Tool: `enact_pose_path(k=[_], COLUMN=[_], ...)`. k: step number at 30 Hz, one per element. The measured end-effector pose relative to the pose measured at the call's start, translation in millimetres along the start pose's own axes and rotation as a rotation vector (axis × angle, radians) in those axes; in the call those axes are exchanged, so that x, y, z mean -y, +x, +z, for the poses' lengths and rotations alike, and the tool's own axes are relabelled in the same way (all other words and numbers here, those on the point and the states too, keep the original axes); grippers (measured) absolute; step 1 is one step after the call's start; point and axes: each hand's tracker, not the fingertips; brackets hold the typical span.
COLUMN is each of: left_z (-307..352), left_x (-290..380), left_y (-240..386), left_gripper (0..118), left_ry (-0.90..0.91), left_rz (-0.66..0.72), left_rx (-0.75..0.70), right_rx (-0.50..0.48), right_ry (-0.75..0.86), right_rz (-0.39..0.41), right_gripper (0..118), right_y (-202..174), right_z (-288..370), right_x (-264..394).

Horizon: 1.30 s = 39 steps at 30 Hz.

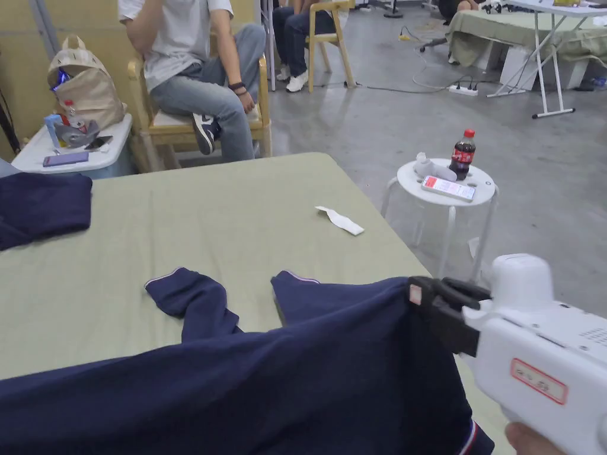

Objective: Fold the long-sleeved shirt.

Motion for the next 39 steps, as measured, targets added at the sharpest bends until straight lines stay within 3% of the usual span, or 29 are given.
enact_pose_path(k=[8, 13, 16, 20, 25, 28, 32, 34, 36, 39], left_z=[127, 148, 136, 95, 32, -4, -51, -72, -86, -98], left_x=[-67, -122, -170, -238, -321, -371, -434, -465, -485, -484], left_y=[17, 22, 28, 30, 43, 54, 62, 63, 67, 72], left_gripper=[2, 2, 2, 2, 2, 2, 2, 2, 2, 2], left_ry=[0.287, 0.369, 0.391, 0.400, 0.387, 0.388, 0.401, 0.418, 0.460, 0.498], left_rz=[-0.026, -0.047, -0.061, -0.071, -0.069, -0.087, -0.106, -0.103, -0.126, -0.154], left_rx=[0.001, 0.011, 0.018, 0.010, -0.042, -0.114, -0.178, -0.213, -0.243, -0.247], right_rx=[-0.011, -0.019, -0.040, -0.094, 0.012, 0.050, 0.168, 0.178, 0.181, 0.263], right_ry=[0.305, 0.413, 0.432, 0.385, 0.286, 0.286, 0.330, 0.329, 0.348, 0.348], right_rz=[0.080, 0.140, 0.159, 0.095, 0.179, 0.189, 0.307, 0.290, 0.295, 0.394], right_gripper=[2, 2, 2, 2, 2, 2, 2, 2, 2, 2], right_y=[-55, -77, -84, -80, -97, -111, -138, -146, -150, -150], right_z=[123, 140, 121, 64, -22, -68, -121, -145, -166, -202], right_x=[-66, -130, -189, -275, -365, -414, -476, -504, -519, -517])
